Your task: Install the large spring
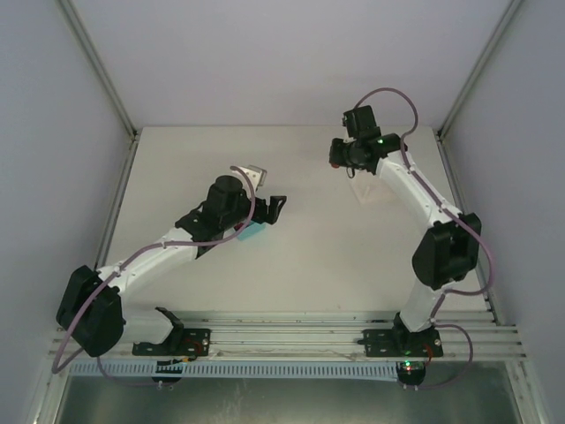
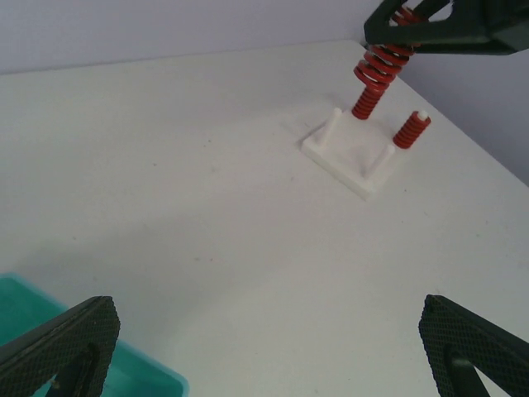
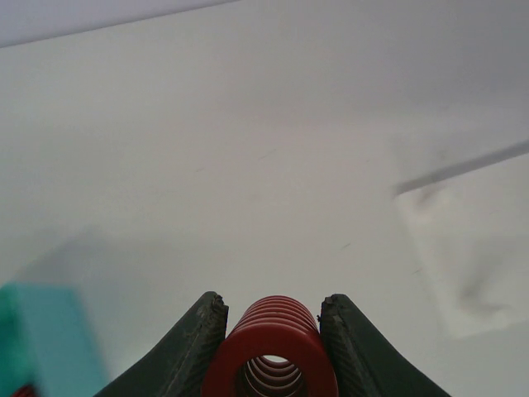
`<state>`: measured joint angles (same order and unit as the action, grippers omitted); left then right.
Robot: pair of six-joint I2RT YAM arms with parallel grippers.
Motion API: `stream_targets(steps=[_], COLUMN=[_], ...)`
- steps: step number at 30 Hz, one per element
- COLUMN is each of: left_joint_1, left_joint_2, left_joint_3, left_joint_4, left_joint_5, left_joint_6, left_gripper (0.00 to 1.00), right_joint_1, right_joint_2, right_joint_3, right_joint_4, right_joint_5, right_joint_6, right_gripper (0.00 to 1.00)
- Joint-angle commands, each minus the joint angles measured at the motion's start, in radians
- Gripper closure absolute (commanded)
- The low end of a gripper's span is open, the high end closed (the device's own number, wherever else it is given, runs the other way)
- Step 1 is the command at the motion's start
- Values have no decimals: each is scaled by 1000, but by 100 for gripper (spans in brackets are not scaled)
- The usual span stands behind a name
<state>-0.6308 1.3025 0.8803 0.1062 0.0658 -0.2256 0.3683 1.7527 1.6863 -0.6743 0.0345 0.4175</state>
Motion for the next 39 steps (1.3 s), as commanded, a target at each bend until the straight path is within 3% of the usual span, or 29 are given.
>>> stream_targets(steps=[1,13,39], left_joint_1=[9,16,17], left_joint_2=[-22,-66,-112], left_joint_3=[45,64,35], left_joint_4=[-70,-163,-156], left_joint_5=[-29,-107,-119], left_joint_6=[-72,-97,-99], left_gripper=[1,1,1], right_joint_1=[-60,-114,-158], right_joint_2=[84,278,335], right_joint_3=[70,173,132], right_joint_4=[47,64,109], right_joint_5=[172,344,248], right_joint_6=[-88,-152,-41], right_gripper=[100,100,100])
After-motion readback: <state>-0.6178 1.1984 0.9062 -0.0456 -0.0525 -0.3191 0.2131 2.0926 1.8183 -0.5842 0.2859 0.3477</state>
